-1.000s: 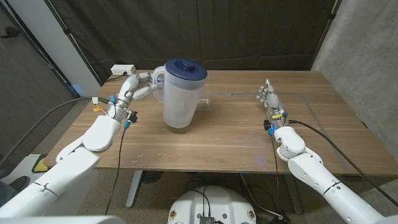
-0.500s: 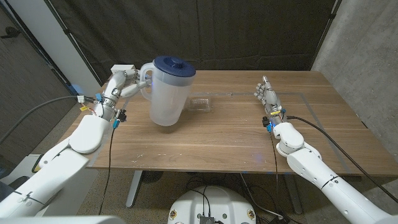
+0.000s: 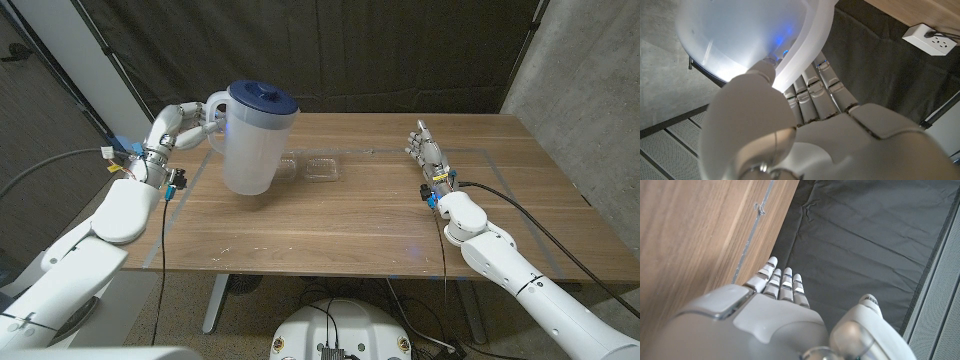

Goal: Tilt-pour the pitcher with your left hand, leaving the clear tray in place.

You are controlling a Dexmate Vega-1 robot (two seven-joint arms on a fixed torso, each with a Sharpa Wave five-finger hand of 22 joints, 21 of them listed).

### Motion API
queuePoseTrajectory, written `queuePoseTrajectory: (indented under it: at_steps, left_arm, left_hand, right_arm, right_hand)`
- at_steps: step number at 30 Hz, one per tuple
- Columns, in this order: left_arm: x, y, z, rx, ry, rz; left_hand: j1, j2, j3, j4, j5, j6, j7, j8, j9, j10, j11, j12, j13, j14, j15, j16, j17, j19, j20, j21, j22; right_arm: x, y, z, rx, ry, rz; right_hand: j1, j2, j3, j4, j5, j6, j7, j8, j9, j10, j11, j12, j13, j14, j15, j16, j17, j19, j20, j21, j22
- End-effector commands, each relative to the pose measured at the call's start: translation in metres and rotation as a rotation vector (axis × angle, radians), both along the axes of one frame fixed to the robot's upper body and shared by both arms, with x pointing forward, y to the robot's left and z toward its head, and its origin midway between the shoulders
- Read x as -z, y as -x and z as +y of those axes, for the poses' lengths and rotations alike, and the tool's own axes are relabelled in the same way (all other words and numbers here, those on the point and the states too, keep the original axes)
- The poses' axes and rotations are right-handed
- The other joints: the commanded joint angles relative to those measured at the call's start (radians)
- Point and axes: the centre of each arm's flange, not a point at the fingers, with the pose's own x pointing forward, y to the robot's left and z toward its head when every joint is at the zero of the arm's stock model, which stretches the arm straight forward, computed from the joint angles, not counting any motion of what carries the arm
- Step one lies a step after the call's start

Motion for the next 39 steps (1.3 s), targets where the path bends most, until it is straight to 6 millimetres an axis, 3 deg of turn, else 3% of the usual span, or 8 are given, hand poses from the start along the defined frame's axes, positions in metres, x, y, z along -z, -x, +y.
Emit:
queuePoseTrajectory:
  at_steps: [1, 8, 18, 39]
  left_arm:
    - [-0.023, -0.003, 0.015, -0.003, -0.001, 0.010]
    - [-0.045, -0.005, 0.014, -0.035, -0.058, 0.032]
    - [-0.066, -0.002, 0.032, -0.088, -0.044, 0.020]
    - [-0.083, 0.002, 0.026, -0.135, -0.119, 0.009]
  left_hand:
    - [0.091, 0.078, 0.015, 0.007, 0.000, 0.025, 0.019, -0.002, 0.003, -0.010, -0.023, 0.000, 0.002, 0.016, -0.008, -0.001, 0.006, -0.003, -0.005, 0.011, 0.001]
    - [0.090, 0.077, 0.017, 0.008, 0.000, 0.028, 0.018, -0.004, 0.003, -0.010, -0.017, -0.002, 0.007, 0.016, -0.006, -0.004, 0.011, -0.004, -0.006, 0.018, 0.001]
    - [0.089, 0.075, 0.021, 0.008, 0.000, 0.030, 0.017, -0.006, 0.006, -0.005, -0.022, -0.007, 0.007, 0.018, -0.005, -0.008, 0.017, -0.007, -0.007, 0.027, 0.000]
    - [0.086, 0.072, 0.028, 0.008, -0.001, 0.035, 0.018, -0.013, 0.006, 0.003, -0.018, -0.015, 0.011, 0.023, -0.006, -0.014, 0.028, -0.015, -0.007, 0.044, -0.001]
  right_arm:
    - [-0.005, 0.000, 0.001, -0.004, 0.014, 0.003]
    - [-0.009, 0.001, 0.001, -0.004, 0.015, -0.010]
    - [-0.009, 0.003, 0.001, 0.002, 0.015, -0.008]
    - [-0.010, 0.005, 0.006, -0.002, 0.012, -0.022]
  right_hand:
    - [0.001, 0.009, -0.005, -0.003, -0.005, 0.003, 0.001, 0.003, 0.004, 0.010, 0.000, 0.003, 0.002, 0.007, 0.004, 0.000, 0.005, 0.003, 0.000, 0.003, 0.003]
    - [0.001, 0.010, -0.005, -0.003, -0.005, 0.003, 0.001, 0.003, 0.004, 0.010, 0.000, 0.003, 0.002, 0.007, 0.004, 0.000, 0.005, 0.003, 0.000, 0.002, 0.003]
    - [0.001, 0.011, -0.005, -0.004, -0.005, 0.003, 0.002, 0.003, 0.004, 0.010, 0.000, 0.002, 0.002, 0.008, 0.004, 0.000, 0.005, 0.004, 0.000, 0.002, 0.003]
    - [0.002, 0.013, -0.007, -0.004, -0.006, 0.004, 0.002, 0.003, 0.004, 0.011, 0.001, 0.002, 0.002, 0.008, 0.003, -0.001, 0.005, 0.004, 0.001, 0.002, 0.003]
